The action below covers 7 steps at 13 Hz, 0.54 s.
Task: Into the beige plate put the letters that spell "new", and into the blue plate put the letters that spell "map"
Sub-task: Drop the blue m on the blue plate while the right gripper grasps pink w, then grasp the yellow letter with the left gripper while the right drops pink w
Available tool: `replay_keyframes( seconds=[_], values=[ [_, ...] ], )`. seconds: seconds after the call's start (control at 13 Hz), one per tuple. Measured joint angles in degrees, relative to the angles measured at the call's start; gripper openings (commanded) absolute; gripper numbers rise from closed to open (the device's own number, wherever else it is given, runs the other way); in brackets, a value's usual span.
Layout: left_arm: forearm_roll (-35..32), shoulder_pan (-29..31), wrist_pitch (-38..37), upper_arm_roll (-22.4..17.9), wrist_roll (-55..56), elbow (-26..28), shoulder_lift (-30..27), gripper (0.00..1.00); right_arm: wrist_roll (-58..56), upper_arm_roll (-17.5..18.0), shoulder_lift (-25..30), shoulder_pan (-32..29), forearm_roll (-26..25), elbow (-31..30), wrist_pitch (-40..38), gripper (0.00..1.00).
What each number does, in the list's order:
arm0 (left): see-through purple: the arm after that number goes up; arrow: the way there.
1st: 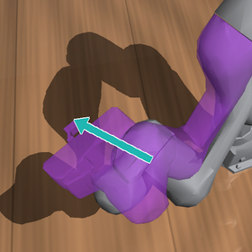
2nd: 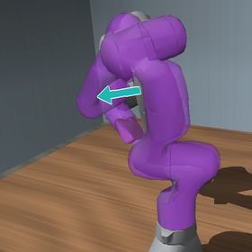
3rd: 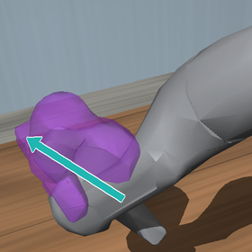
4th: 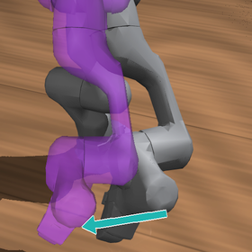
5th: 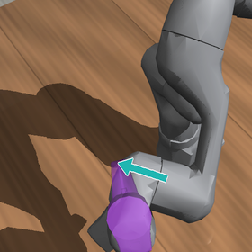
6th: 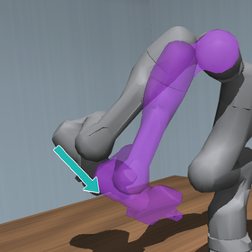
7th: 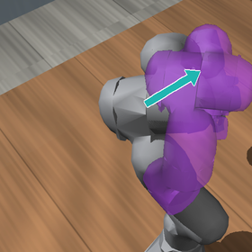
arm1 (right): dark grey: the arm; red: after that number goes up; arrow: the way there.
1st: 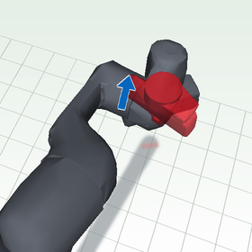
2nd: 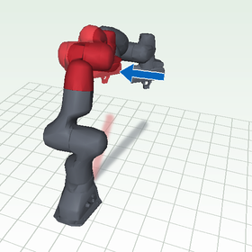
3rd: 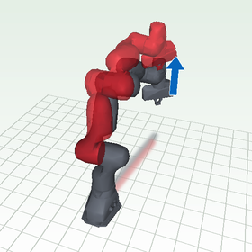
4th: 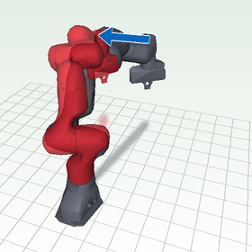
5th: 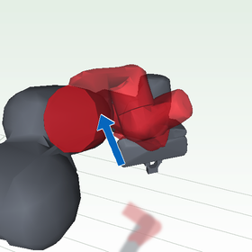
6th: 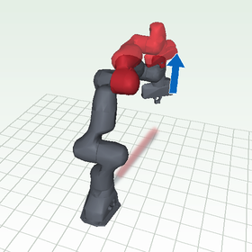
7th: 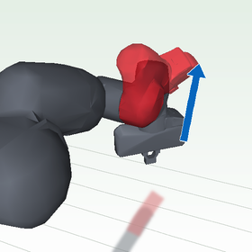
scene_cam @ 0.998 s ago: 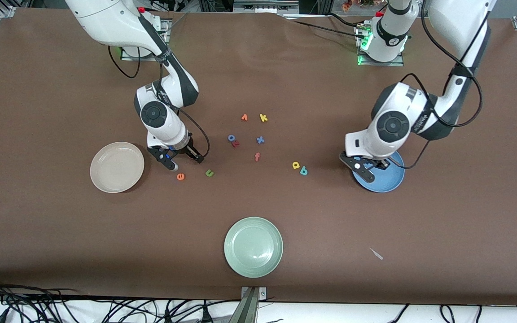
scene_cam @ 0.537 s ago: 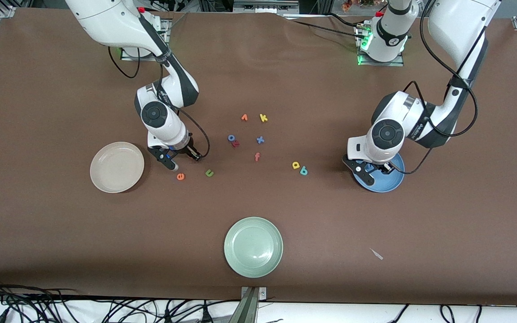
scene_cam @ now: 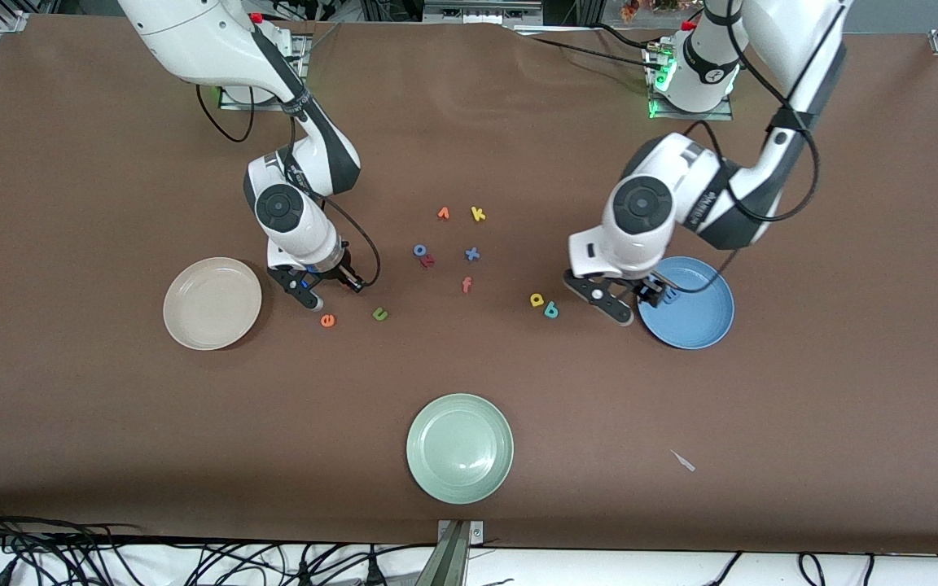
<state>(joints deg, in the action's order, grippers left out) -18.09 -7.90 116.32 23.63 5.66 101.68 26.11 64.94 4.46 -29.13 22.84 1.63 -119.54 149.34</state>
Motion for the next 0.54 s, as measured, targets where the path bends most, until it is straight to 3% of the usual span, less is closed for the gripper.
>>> replay_keyframes(
  seconds=[0.31, 0.54],
  values=[
    [0.29, -2.21, 0.00, -0.03, 18.92, -6.35, 6.12, 1.00, -0.02, -0.04, -0.38, -0.03, 0.00, 3.56, -4.62, 0.01],
    [2.04, -2.21, 0.00, -0.08, 26.44, -9.82, 9.73, 1.00, -0.29, -0.28, -0.39, -0.16, -0.08, 7.61, -10.48, 0.00]
  ],
)
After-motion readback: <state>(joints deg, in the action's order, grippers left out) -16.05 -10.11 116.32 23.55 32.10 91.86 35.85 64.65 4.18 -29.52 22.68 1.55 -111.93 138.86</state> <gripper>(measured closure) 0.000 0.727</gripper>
